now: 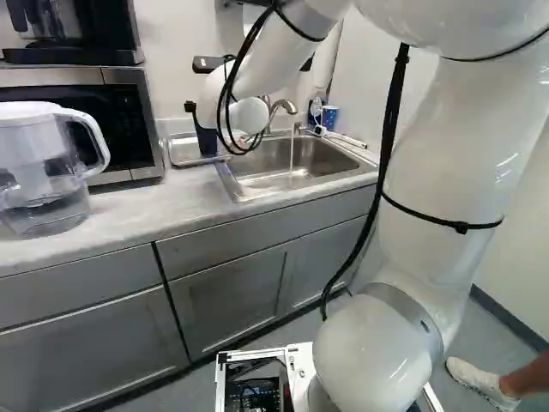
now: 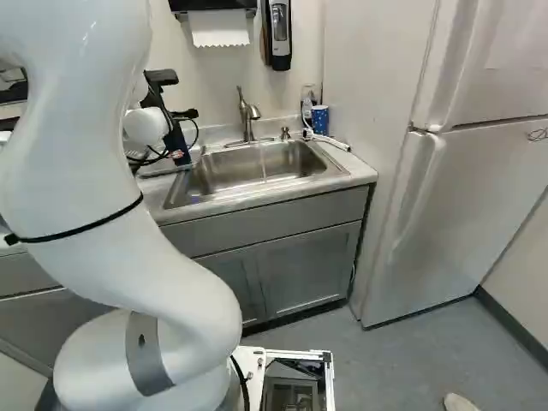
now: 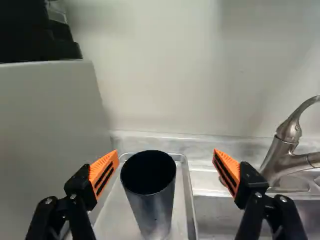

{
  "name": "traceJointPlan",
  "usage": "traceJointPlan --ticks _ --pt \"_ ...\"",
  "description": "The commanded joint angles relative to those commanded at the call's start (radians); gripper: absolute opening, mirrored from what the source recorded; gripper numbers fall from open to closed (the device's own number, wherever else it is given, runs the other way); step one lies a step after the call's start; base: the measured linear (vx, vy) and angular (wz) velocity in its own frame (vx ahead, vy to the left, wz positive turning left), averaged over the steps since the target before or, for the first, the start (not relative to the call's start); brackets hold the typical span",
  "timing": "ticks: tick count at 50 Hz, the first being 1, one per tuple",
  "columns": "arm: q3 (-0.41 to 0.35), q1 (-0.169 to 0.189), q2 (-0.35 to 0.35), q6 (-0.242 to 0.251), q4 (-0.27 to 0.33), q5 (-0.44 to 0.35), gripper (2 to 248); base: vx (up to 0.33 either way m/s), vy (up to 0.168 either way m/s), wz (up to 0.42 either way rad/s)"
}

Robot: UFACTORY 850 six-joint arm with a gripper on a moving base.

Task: Rinse the cup and place it in the tray

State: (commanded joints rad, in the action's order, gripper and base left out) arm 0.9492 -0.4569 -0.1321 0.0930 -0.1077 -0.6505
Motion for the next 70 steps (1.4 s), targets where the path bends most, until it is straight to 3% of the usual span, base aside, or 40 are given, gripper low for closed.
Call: traceJointPlan --ticks 41,70 --pt "-0.029 0.09 0.111 0.0 0.0 0.067 247 0.0 0.0 0.0" --pt "0.049 0.174 0.095 0.0 0.0 0.116 247 0.0 0.0 0.0"
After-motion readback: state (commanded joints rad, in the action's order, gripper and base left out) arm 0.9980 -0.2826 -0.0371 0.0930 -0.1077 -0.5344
